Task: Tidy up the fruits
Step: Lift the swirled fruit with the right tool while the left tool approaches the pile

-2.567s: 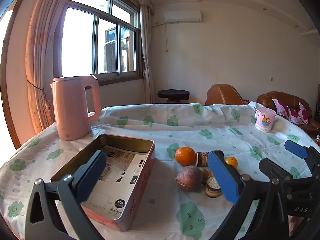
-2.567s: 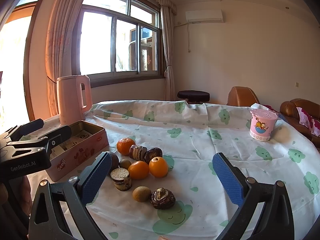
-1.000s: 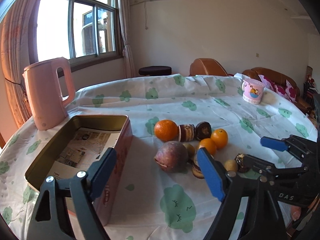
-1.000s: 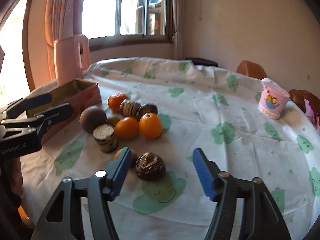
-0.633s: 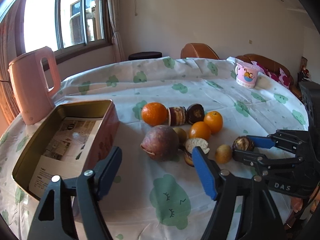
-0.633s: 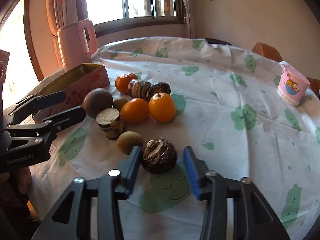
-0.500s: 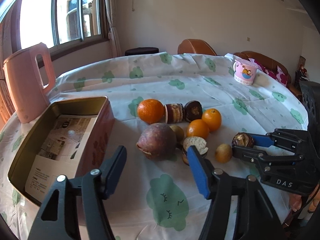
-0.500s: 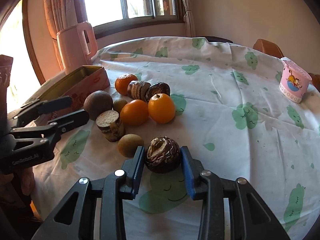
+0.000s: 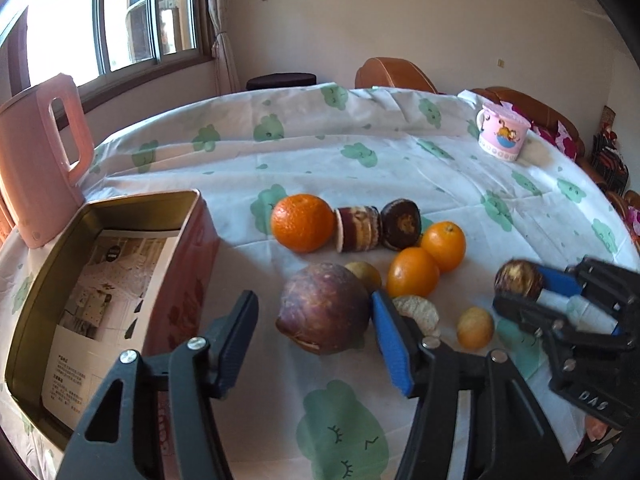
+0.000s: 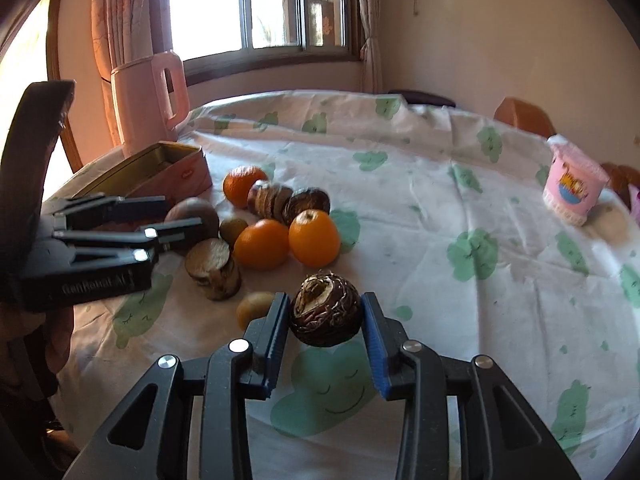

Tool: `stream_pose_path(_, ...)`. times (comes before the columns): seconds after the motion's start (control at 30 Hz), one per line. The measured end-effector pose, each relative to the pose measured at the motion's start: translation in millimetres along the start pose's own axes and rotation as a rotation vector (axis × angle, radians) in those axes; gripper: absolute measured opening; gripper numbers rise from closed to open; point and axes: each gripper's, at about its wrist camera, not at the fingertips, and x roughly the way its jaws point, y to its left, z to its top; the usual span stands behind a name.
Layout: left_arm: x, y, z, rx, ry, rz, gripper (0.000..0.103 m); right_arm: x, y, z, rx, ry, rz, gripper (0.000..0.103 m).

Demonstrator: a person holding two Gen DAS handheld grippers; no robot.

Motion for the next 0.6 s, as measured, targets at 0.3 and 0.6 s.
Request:
stream_pose_path(0.3,4,2,1,-0.014,0.010,-0.025,0.050,3,10,16,-0.038,-0.011,-0.038,0.038)
stream_pose_path(0.6,-3,9,1,-0.043,-0.035,-0.031,0.050,-2,29,24,-0.090,-0.109,-0.070,0.038)
